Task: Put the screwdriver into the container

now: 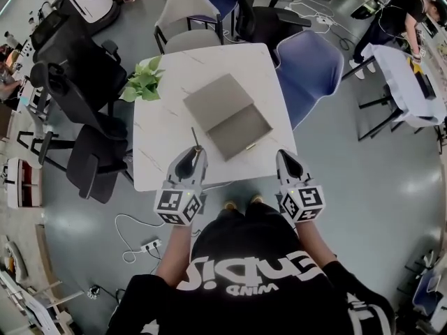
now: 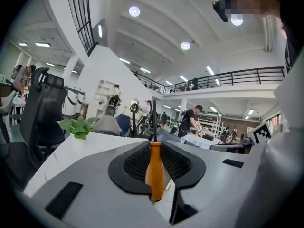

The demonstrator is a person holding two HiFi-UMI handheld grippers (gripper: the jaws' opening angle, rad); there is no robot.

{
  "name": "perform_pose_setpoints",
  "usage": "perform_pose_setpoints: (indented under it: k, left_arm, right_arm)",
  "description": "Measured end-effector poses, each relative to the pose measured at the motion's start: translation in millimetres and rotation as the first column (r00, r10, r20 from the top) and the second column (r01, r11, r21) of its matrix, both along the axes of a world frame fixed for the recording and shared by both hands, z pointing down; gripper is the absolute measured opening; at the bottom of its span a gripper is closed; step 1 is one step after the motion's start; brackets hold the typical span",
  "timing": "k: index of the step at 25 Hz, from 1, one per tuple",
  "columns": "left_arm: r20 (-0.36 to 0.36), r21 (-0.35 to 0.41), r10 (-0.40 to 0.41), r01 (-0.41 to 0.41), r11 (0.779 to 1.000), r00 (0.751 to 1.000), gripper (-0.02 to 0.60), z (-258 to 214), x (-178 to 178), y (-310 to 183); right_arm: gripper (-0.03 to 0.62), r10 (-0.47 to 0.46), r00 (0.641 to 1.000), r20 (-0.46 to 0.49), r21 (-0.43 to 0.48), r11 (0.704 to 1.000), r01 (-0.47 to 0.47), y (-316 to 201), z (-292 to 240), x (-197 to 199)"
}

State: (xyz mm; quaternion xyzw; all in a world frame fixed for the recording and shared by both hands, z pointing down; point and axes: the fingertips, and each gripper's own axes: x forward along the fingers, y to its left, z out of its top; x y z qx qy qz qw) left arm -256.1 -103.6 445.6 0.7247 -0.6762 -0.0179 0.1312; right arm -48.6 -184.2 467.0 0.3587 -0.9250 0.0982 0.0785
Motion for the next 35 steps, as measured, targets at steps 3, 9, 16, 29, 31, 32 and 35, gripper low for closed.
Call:
perform_pose_setpoints:
  k: [3, 9, 16, 29, 31, 32, 35]
  left_arm:
    - [-0.002, -0.003, 0.008, -0.008, 1.000, 1.000, 0.081, -1.2, 0.3, -9.1]
    - [0.015, -0.013, 0.032, -0.032, 0.999, 0.999, 0.081, -2.7, 5.0, -32.1]
    - [0.057, -0.056, 0.063, -0.060, 0.997, 0.996, 0.081, 16.3, 13.5, -63.6]
    - [0.109, -0.237, 0.233, -0.202, 0.950, 0.966, 0.081, 89.6, 44.0, -120.7]
    - [0.127, -0.272, 0.262, -0.221, 0.937, 0.957, 0.081, 100.4, 49.2, -127.6]
    - [0.135, -0.289, 0.278, -0.231, 0.929, 0.951, 0.081, 105.8, 52.0, -130.8]
    - [0.157, -0.343, 0.324, -0.256, 0.904, 0.933, 0.081, 121.6, 59.1, -140.3]
  right_arm:
    - [0.012, -0.014, 1.000, 0.007, 0.000, 1.000, 0.014, -7.3, -1.7, -2.6]
    - [0.012, -0.037, 0.999, 0.020, 0.011, 0.999, 0.037, -23.8, -4.7, -3.2]
    - [0.013, -0.043, 0.999, 0.018, 0.003, 0.999, 0.043, -33.6, -2.0, 5.5]
    - [0.012, 0.009, 1.000, 0.023, -0.030, 0.999, -0.009, -36.8, 8.6, 34.9]
    - [0.013, 0.019, 1.000, 0.021, -0.032, 0.999, -0.018, -37.2, 9.4, 40.6]
    - [0.012, 0.024, 1.000, 0.020, -0.033, 0.999, -0.023, -37.6, 9.6, 43.6]
    - [0.013, 0.041, 0.999, 0.021, -0.037, 0.998, -0.041, -39.3, 9.7, 52.1]
